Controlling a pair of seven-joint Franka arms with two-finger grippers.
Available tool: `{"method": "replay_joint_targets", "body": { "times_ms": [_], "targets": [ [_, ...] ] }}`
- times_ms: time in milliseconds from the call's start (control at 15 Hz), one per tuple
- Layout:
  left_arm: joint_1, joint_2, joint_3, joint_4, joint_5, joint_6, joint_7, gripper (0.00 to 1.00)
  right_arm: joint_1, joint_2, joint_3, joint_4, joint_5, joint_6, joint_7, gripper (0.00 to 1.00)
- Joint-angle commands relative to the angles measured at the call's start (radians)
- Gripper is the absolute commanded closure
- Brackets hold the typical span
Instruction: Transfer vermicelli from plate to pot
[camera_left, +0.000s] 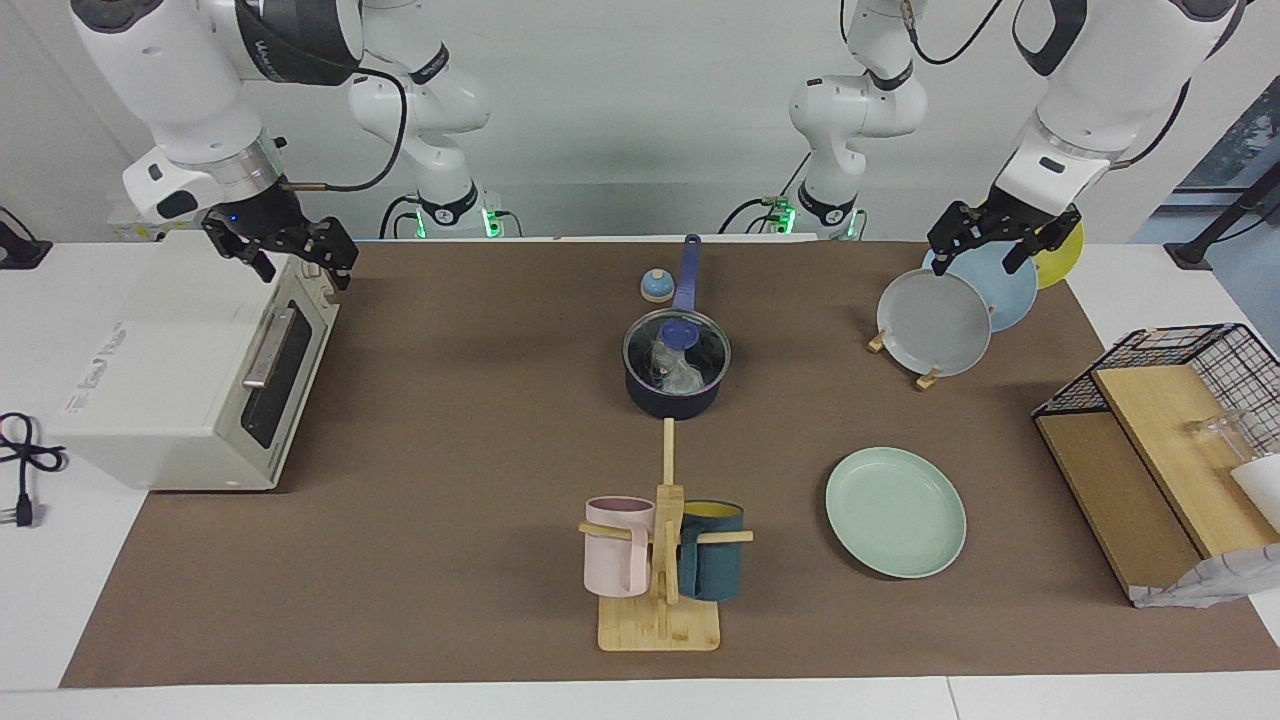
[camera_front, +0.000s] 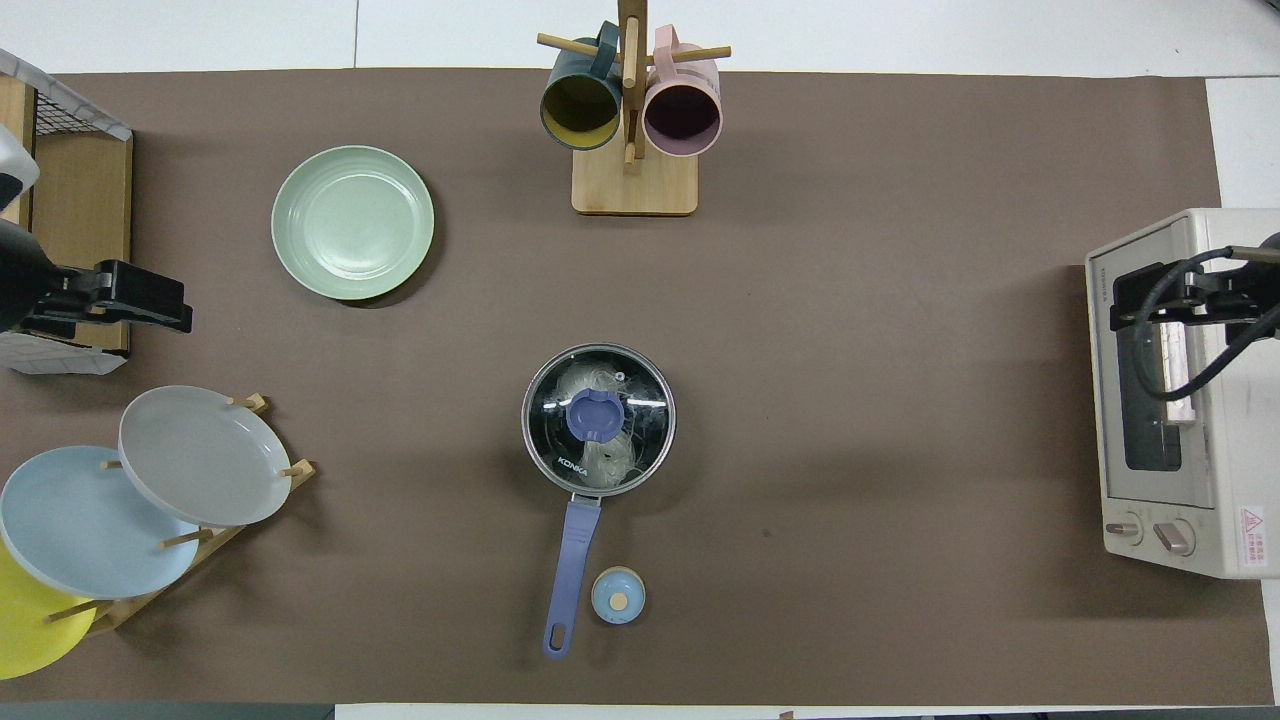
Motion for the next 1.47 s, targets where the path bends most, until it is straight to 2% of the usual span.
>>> {"method": "replay_joint_targets", "body": {
  "times_ms": [0, 600, 800, 1000, 1400],
  "targets": [
    [0.006, -0.021, -0.004, -0.02, 0.017, -0.001, 0.005, 0.0, -0.027, -0.019, -0.005, -0.016, 0.02, -0.01, -0.022, 0.0],
    [0.006, -0.021, -0.004, -0.02, 0.017, -0.002, 0.005, 0.0, -0.056, -0.035, 0.012, -0.01, 0.02, -0.034, -0.091, 0.0],
    [0.006, -0.021, -0.004, -0.019, 0.017, -0.002, 0.005, 0.0, -0.054, -0.03, 0.012, 0.042, 0.015, -0.082, -0.089, 0.0],
    [0.006, -0.021, -0.004, -0.02, 0.017, -0.002, 0.005, 0.0, -0.054, -0.048, 0.012, -0.014, 0.013, -0.042, -0.082, 0.0],
    [0.006, -0.021, -0.004, -0.02, 0.017, -0.002, 0.005, 0.0, -0.053, -0.047, 0.02, -0.013, 0.012, -0.043, -0.086, 0.0]
  ]
}}
